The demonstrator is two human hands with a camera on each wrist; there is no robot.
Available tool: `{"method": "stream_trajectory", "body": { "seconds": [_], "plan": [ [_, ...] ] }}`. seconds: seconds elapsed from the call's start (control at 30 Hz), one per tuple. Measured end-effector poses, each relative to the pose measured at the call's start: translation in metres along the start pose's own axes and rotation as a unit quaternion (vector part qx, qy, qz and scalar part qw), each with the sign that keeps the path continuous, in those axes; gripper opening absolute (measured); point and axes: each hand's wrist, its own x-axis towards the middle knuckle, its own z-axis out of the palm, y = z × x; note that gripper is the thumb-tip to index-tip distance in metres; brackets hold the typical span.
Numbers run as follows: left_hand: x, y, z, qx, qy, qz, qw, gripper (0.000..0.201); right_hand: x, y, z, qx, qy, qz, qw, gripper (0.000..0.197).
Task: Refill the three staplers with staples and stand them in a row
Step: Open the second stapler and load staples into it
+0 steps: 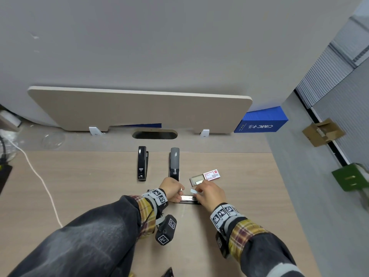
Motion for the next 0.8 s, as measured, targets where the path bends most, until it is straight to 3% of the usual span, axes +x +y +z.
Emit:
{"method": "stream_trajectory", "body": {
  "seconds": [0.17, 0.8],
  "plan": [
    [0.006, -0.013, 0.001, 0.001, 0.004, 0.000, 1.000, 0.024, 0.003, 0.012, 0.014, -0.065, -0.038, -0.021, 0.997, 0.019],
    [0.004, -0.024, 0.008, 0.005, 0.003, -0.001, 1.000, 0.029, -0.001, 0.021, 0.016, -0.088, -0.079, -0.056, 0.991, 0.022]
  ]
}}
